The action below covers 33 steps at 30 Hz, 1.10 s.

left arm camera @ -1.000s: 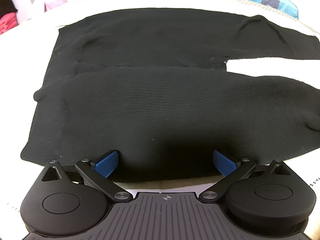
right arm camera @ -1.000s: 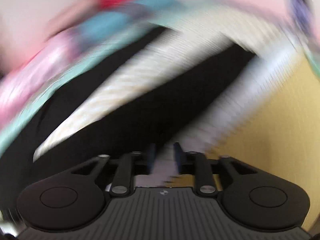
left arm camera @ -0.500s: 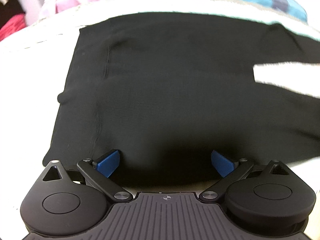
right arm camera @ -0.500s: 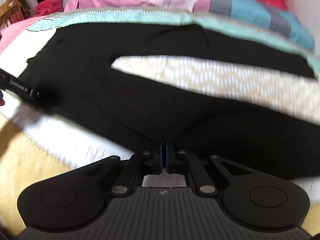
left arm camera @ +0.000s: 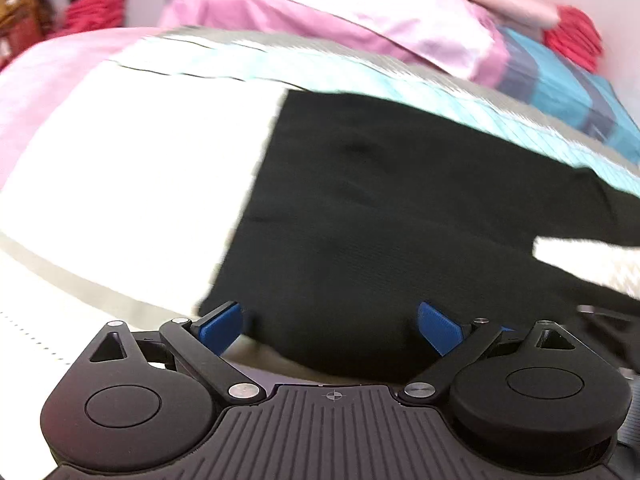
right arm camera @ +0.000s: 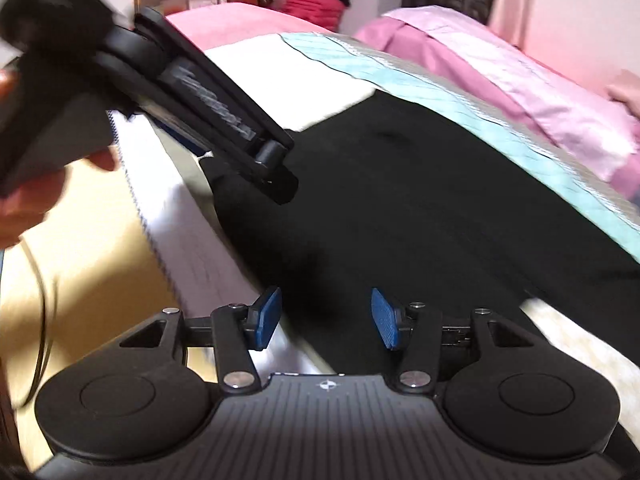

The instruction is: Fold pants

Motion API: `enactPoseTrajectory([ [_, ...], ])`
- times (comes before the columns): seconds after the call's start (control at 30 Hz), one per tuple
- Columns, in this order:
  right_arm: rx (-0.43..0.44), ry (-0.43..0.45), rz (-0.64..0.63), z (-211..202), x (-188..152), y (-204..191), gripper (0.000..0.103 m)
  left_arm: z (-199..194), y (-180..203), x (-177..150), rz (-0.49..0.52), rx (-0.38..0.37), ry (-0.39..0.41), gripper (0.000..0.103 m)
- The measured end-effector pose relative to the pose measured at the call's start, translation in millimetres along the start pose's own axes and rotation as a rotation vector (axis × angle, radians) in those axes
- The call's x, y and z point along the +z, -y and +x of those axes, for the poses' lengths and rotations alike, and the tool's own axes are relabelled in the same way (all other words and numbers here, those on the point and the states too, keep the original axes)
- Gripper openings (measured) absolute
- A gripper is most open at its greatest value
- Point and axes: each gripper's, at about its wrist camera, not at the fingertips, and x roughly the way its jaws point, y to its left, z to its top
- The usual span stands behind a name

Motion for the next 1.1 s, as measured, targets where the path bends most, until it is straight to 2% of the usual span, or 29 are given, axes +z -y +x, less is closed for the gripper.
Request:
enactPoseTrajectory([
  [0.03,0.011,-0.019,0.012,14.6,3.9,-2.1,0.055,-3.5,-6.4,1.0,-0.015,0.013,0.008,0.103],
  [0.07,0.021,-0.047,0.022,28.6,5.5,-5.4,0.035,-5.8,-14.0,1.7,-0.032,0.026,0.012,0.103],
  [0.1,0.068,-0.011,0.048,31.8,4.0,-5.5,0.006,-7.4,-21.4,1.4,-0.048,0.038,0.009,0.103],
  [0.13,0.103,-0.024,0.071,32.9,6.2,-6.8,0.006,-9.1,-28.9,-0.5,-0.066,0.052,0.004,0.103],
  [0.17,0.082,-0.034,0.073,29.0,11.7,-11.8,0.006,-11.4,-35.5,-2.4,-0.082,0.064,0.001,0.103],
  [0.23,0.162,0.003,0.055,14.1,17.5,-26.4,0.006,-16.7,-46.7,-6.8,-0.108,0.069,0.013,0.103],
  [0.3,0.178,-0.04,-0.026,21.7,18.8,-43.8,0.002,-16.3,-53.8,-9.2,-0.134,0.085,0.008,0.103],
  [0.37,0.221,-0.084,-0.061,29.3,12.0,-49.0,0.003,-13.9,-57.4,-14.2,-0.16,0.092,-0.01,0.103],
  [0.4,0.237,-0.079,-0.058,24.9,12.6,-46.9,0.007,-13.4,-58.3,-16.2,-0.17,0.087,-0.009,0.103],
  [0.43,0.274,-0.093,-0.043,19.4,14.2,-42.8,0.008,-15.3,-59.4,-17.8,-0.173,0.079,0.0,0.103],
  [0.53,0.339,-0.006,0.083,-5.6,21.6,-5.2,0.013,-13.6,-55.9,-22.1,-0.152,0.1,0.007,0.103],
  [0.57,0.326,0.018,0.119,-10.1,27.2,9.0,0.018,-13.8,-56.4,-24.4,-0.146,0.108,0.009,0.103],
  [0.63,0.275,0.054,0.13,-6.2,41.0,27.4,0.044,-16.6,-60.9,-30.5,-0.149,0.119,0.011,0.103],
  [0.67,0.231,0.056,0.103,2.0,51.0,31.9,0.064,-18.0,-63.2,-32.5,-0.157,0.12,0.009,0.103],
  [0.7,0.212,0.048,0.075,12.4,60.1,35.3,0.067,-22.2,-65.7,-35.7,-0.167,0.119,0.01,0.103],
  [0.77,0.223,0.037,-0.002,34.8,75.6,28.8,0.066,-25.5,-69.4,-40.7,-0.182,0.12,0.006,0.103],
  [0.83,0.197,0.012,-0.042,68.0,85.8,17.4,0.065,-27.0,-71.1,-45.2,-0.185,0.124,-0.004,0.103],
  [0.87,0.185,-0.013,-0.033,91.1,87.8,14.3,0.051,-28.7,-71.5,-47.7,-0.184,0.127,-0.008,0.103],
  [0.9,0.173,-0.05,-0.015,113.8,87.1,13.2,0.029,-29.3,-72.1,-50.3,-0.184,0.132,-0.013,0.103],
  [0.97,0.149,-0.014,-0.002,124.0,86.9,4.9,0.014,-30.6,-74.1,-54.2,-0.189,0.145,-0.026,0.103],
  [1.0,0.13,-0.017,-0.001,121.9,92.3,-0.5,0.013,-32.1,-75.5,-55.8,-0.193,0.144,-0.026,0.103],
  [1.07,0.158,0.043,0.005,109.9,96.6,-4.5,0.013,-35.4,-78.1,-59.4,-0.208,0.137,-0.02,0.103],
  [1.1,0.16,0.025,-0.016,115.7,97.3,-7.2,0.013,-34.0,-79.4,-60.6,-0.218,0.136,-0.024,0.103],
])
